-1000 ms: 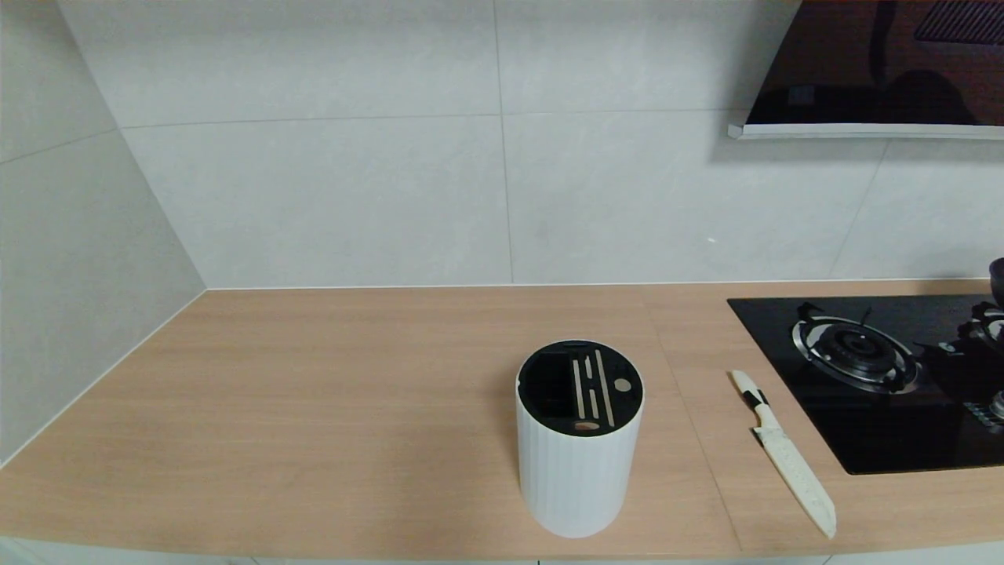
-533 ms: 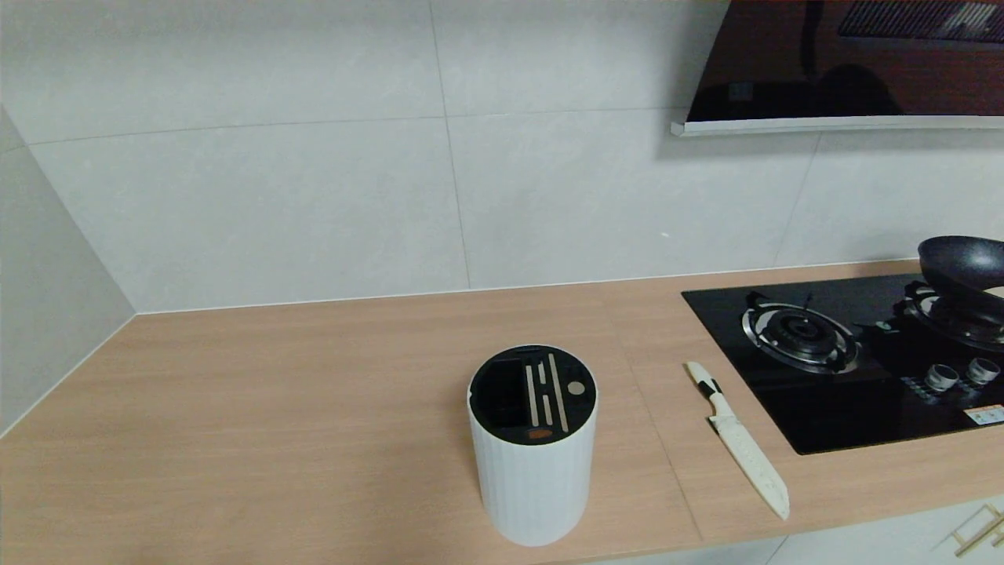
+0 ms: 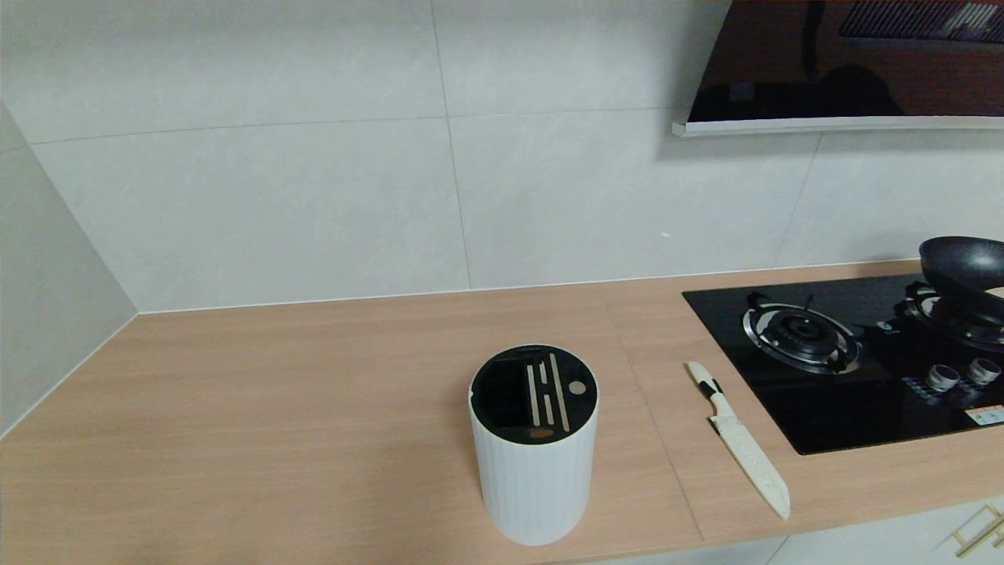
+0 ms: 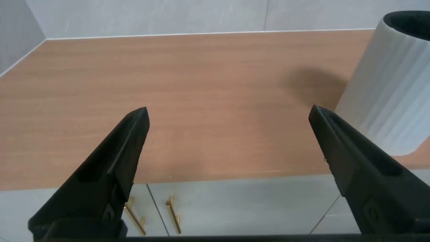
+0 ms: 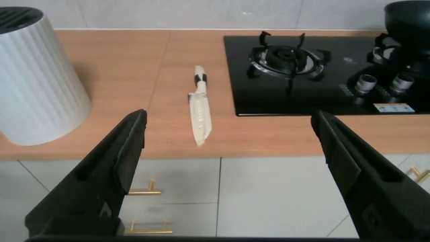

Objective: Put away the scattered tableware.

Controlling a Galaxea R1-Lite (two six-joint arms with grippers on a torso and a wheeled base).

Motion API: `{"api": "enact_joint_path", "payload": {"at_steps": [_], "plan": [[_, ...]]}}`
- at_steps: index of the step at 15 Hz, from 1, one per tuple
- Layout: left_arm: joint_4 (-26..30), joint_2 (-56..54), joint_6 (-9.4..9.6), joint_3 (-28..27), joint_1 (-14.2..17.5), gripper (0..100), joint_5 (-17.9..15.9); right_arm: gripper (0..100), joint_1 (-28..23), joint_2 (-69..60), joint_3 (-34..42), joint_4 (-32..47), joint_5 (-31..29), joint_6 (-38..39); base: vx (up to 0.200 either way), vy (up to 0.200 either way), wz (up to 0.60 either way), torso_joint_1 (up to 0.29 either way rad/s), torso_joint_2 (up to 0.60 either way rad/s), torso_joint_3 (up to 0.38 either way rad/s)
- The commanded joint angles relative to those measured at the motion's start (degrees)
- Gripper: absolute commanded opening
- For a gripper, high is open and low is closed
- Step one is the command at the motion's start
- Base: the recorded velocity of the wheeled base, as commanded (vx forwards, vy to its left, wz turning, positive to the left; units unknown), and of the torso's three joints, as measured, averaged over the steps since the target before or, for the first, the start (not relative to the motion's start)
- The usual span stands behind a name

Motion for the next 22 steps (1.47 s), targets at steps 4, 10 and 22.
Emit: {"api": "enact_joint_path", "payload": {"at_steps": [4,10,22], "plan": [[-0.01,0.02,-0.02,0.02,0.0,100,0.01,100,0.0,0.16,-2.9,-1.51,0.47,1.13,0.0,0.0,0.0,0.0,0.0,0.0],[-0.01,0.02,-0.02,0.02,0.0,100,0.01,100,0.26,14.4,-9.4,-1.34,10.58,4.64,0.0,0.0,0.0,0.0,0.0,0.0],[-0.01,0.02,-0.02,0.02,0.0,100,0.01,100,10.63,64.58,-16.0,-16.89,7.59,5.79,0.0,0.0,0.0,0.0,0.0,0.0]]}}
